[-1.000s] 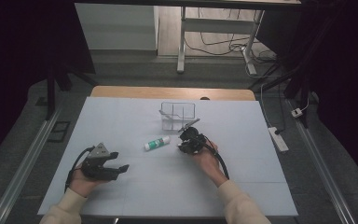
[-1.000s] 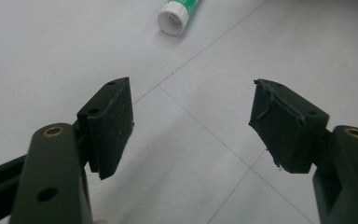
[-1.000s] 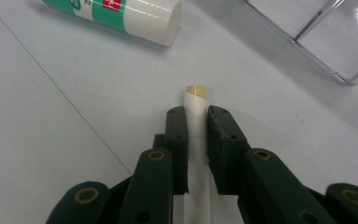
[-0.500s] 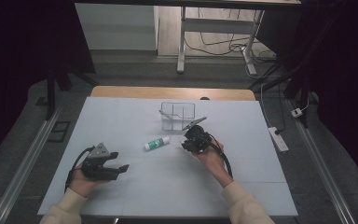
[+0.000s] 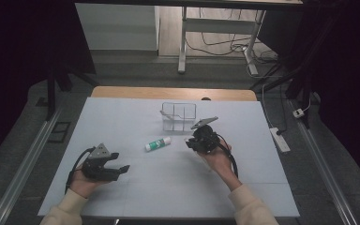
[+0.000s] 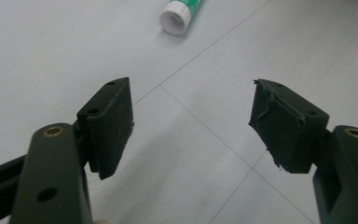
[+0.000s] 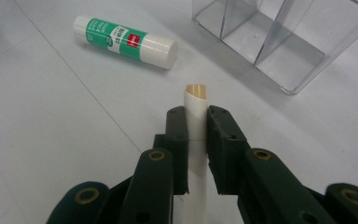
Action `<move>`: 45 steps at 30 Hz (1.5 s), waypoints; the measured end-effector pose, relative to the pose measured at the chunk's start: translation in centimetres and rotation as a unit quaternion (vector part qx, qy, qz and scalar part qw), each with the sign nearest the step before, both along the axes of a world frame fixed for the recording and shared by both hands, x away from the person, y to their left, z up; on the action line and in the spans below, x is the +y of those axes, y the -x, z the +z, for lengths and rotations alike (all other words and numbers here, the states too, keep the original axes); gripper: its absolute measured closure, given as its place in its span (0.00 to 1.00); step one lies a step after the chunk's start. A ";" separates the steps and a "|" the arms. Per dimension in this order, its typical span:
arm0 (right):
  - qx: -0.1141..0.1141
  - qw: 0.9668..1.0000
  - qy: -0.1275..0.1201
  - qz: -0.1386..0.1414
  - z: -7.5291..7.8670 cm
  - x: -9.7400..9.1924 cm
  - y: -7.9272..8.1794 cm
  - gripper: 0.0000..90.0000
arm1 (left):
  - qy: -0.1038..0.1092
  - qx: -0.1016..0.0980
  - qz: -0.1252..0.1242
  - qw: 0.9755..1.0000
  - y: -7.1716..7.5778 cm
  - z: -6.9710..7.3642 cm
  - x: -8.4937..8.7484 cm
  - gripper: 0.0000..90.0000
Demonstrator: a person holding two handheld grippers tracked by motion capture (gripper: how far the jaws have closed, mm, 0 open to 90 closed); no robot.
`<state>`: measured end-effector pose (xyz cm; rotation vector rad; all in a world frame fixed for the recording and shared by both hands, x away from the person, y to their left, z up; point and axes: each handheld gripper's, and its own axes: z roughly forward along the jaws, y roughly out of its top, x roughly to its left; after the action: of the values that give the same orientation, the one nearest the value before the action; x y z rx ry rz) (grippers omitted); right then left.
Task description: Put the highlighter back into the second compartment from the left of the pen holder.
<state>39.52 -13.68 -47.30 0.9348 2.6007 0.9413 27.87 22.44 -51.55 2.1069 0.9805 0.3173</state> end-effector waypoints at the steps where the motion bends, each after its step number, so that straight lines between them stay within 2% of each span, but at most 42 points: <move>1: -0.001 1.000 -0.001 0.001 0.0 -0.1 0.0 0.86 | 0.000 0.000 0.000 1.000 0.0 0.0 0.0 0.33; 8: 0.002 1.000 -0.021 0.004 0.5 -0.5 0.0 0.86 | -0.001 -0.001 -0.001 1.000 0.0 0.0 -0.1 0.33; 30: -0.021 0.998 -0.056 0.001 2.0 -1.4 0.2 0.86 | -0.001 -0.001 -0.002 1.000 0.0 0.0 -0.1 0.33; 45: -0.040 0.996 -0.083 -0.005 2.8 -2.1 0.2 0.86 | -0.001 -0.002 -0.002 1.000 0.1 0.1 -0.1 0.33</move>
<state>39.29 -15.79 -44.49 0.9277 2.4786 1.1833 27.81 22.36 -51.49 2.1095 0.9733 0.3199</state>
